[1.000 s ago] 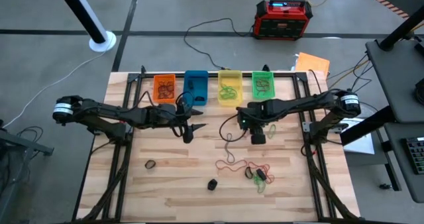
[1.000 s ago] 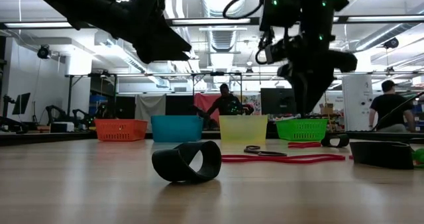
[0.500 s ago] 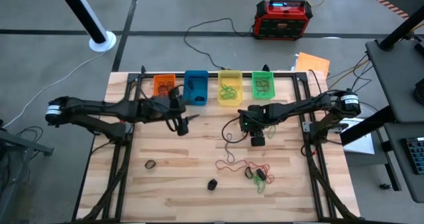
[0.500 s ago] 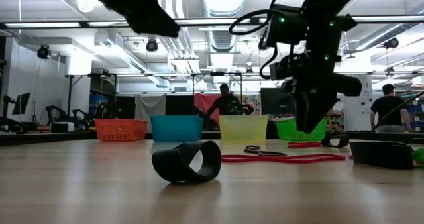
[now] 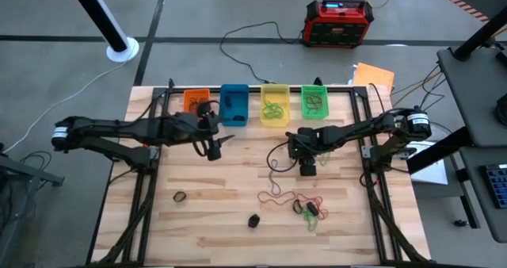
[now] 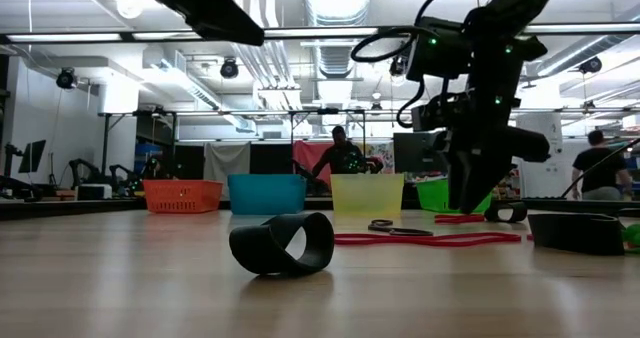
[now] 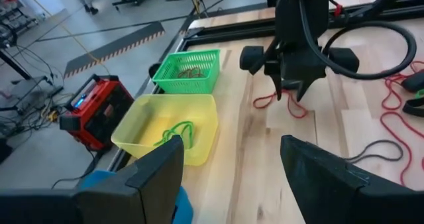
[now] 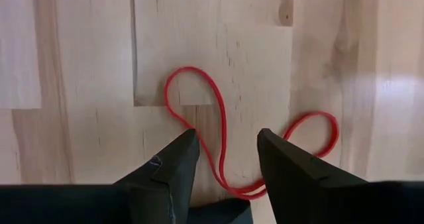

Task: Sort rubber bands into baskets
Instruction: Put the red rubber band into the green bin

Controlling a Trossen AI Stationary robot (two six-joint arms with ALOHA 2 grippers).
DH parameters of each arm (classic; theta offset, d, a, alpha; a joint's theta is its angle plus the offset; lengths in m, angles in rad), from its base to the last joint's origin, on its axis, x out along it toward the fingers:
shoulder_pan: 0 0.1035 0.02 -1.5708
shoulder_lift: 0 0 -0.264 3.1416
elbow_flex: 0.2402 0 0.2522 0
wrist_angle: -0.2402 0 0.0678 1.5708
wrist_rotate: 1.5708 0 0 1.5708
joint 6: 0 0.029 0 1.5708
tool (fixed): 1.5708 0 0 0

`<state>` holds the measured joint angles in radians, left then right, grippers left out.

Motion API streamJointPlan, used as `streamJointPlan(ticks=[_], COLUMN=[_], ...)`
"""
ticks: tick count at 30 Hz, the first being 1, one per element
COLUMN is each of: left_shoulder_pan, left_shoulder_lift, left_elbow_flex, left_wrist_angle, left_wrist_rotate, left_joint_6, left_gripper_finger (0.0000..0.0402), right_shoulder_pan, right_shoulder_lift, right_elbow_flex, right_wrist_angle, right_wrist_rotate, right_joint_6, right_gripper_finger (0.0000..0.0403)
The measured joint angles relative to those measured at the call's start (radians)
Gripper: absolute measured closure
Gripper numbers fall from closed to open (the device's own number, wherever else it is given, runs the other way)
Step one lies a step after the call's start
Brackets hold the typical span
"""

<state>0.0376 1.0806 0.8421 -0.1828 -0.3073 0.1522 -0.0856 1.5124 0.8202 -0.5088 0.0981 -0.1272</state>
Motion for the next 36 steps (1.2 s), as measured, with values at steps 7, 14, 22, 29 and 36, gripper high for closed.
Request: streamJointPlan(ticks=[7,14,22,29,36], left_shoulder_pan=[0.000,0.000,0.000,0.000,-0.002], left_shoulder_lift=[0.023,0.047,0.110,0.168,0.189], left_elbow_flex=[-0.002,-0.002,-0.002,-0.002,-0.002], left_wrist_angle=[0.001,0.004,0.044,0.071,0.126], left_wrist_rotate=[0.000,0.000,0.000,0.001,0.003], left_joint_6=[0.000,-0.003,-0.019,-0.034,-0.067], left_gripper_finger=[0.0167,0.0167,0.0167,0.0167,0.0167], right_shoulder_pan=[0.000,0.000,0.001,0.000,-0.001], right_shoulder_lift=[0.052,0.103,0.110,0.053,-0.066], right_elbow_flex=[-0.014,-0.007,-0.008,0.002,0.003], right_wrist_angle=[0.025,0.028,0.053,0.059,0.169], right_wrist_rotate=[-0.018,-0.019,-0.029,-0.023,-0.027], right_joint_6=[0.003,-0.015,-0.040,0.000,0.004], right_gripper_finger=[0.0256,0.0265,0.0383,0.0394,0.0394])
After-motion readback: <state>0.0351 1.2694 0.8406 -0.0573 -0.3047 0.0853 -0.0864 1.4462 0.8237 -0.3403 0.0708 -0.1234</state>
